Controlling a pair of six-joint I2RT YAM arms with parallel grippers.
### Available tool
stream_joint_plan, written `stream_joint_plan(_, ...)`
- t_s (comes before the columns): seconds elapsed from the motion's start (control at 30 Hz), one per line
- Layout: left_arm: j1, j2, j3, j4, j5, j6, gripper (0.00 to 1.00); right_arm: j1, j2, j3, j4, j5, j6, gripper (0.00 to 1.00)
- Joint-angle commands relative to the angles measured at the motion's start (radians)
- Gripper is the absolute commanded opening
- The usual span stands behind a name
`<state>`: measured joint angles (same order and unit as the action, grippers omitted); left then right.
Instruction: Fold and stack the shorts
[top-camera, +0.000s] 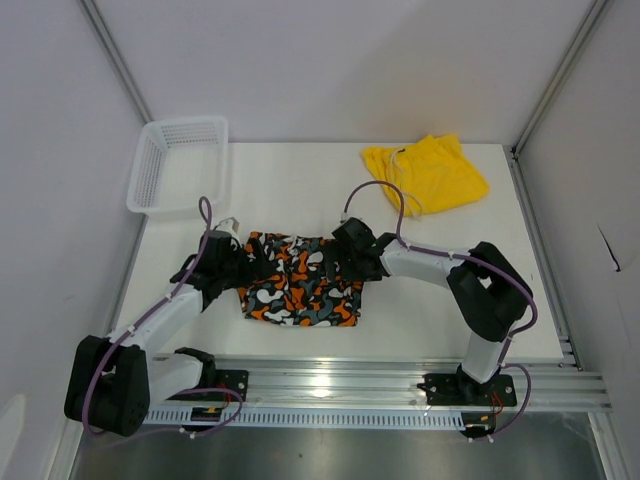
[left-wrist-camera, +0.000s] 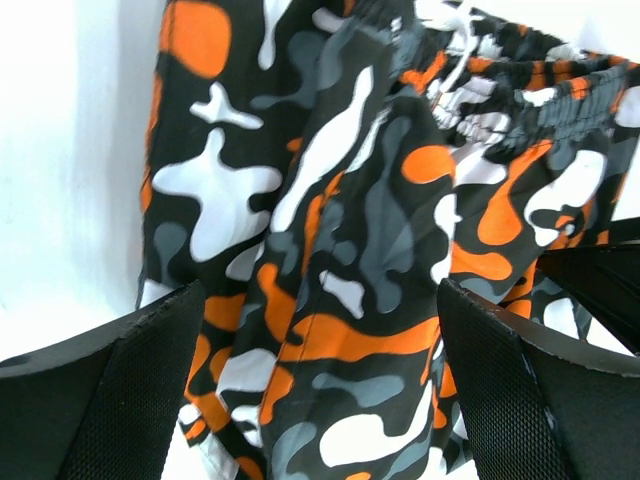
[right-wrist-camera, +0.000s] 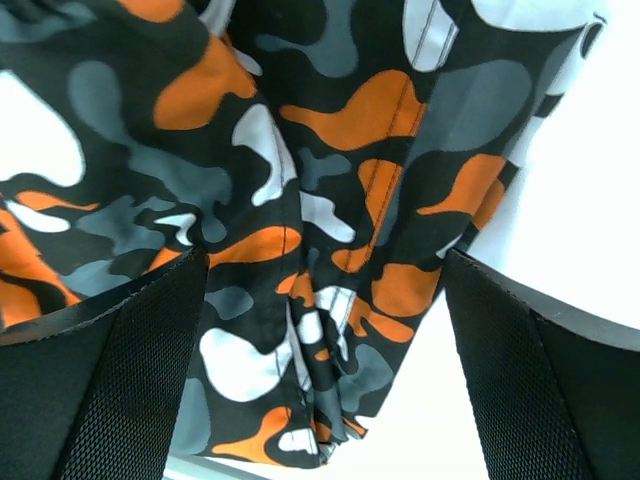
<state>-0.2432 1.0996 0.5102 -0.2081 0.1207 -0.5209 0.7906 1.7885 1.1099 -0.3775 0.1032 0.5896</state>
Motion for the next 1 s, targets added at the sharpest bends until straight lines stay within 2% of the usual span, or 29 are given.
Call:
stream_joint_plan(0.0, 0.013, 0.005, -0.010, 0.087, 0.033, 0.027, 0.99, -0.011, 0.023, -0.015, 0.043, -0.023, 0.029, 1.00)
stream_joint_plan(0.13, 0.018, 0.023, -0.024, 0.104, 0.011, 0.027, 0.99, -0.019, 0.040, -0.019, 0.022, -0.002, 0.045, 0.99)
stream_joint_plan(0.17, 0.019, 0.026, -0.029, 0.108, 0.007, 0.027, 0.99, -0.019, 0.040, -0.021, 0.020, 0.003, 0.049, 0.96)
stream_joint_plan(0.2, 0.021, 0.034, -0.033, 0.110, 0.001, 0.028, 0.99, -0.019, 0.040, -0.027, 0.026, 0.001, 0.049, 0.89)
stream_joint_plan(0.27, 0.024, 0.042, -0.038, 0.118, -0.001, 0.030, 0.99, -0.024, 0.040, -0.038, 0.037, -0.010, 0.049, 0.82)
stream_joint_plan(0.3, 0.028, 0.048, -0.039, 0.118, -0.001, 0.032, 0.99, -0.024, 0.040, -0.041, 0.045, -0.014, 0.047, 0.74)
stream_joint_plan(0.37, 0.030, 0.048, -0.039, 0.118, 0.002, 0.035, 0.99, -0.034, 0.041, -0.053, 0.054, -0.033, 0.047, 0.67)
stream_joint_plan(0.43, 0.032, 0.037, -0.045, 0.121, -0.001, 0.036, 0.99, -0.042, 0.038, -0.062, 0.074, -0.051, 0.046, 0.53)
stream_joint_plan(0.5, 0.033, 0.033, -0.048, 0.124, 0.000, 0.038, 0.99, -0.051, 0.031, -0.073, 0.088, -0.060, 0.039, 0.48)
stream_joint_plan(0.57, 0.035, 0.034, -0.049, 0.128, 0.005, 0.038, 0.99, -0.054, 0.028, -0.074, 0.088, -0.062, 0.033, 0.36)
stream_joint_plan(0.67, 0.035, 0.045, -0.045, 0.133, 0.013, 0.039, 0.99, -0.060, 0.028, -0.074, 0.094, -0.071, 0.021, 0.23)
stream_joint_plan(0.7, 0.036, 0.048, -0.045, 0.133, 0.013, 0.038, 0.99, -0.060, 0.028, -0.076, 0.091, -0.071, 0.018, 0.15)
stream_joint_plan(0.73, 0.036, 0.049, -0.047, 0.133, 0.016, 0.038, 0.99, -0.062, 0.028, -0.076, 0.092, -0.071, 0.018, 0.14)
stream_joint_plan(0.8, 0.038, 0.046, -0.047, 0.131, 0.013, 0.038, 0.99, -0.063, 0.022, -0.081, 0.097, -0.071, 0.018, 0.00)
stream_joint_plan(0.9, 0.039, 0.034, -0.052, 0.128, 0.000, 0.036, 0.99, -0.070, 0.011, -0.094, 0.115, -0.080, 0.015, 0.00)
stream_joint_plan(0.97, 0.044, 0.028, -0.056, 0.130, -0.001, 0.033, 0.99, -0.079, 0.006, -0.101, 0.123, -0.089, 0.009, 0.13)
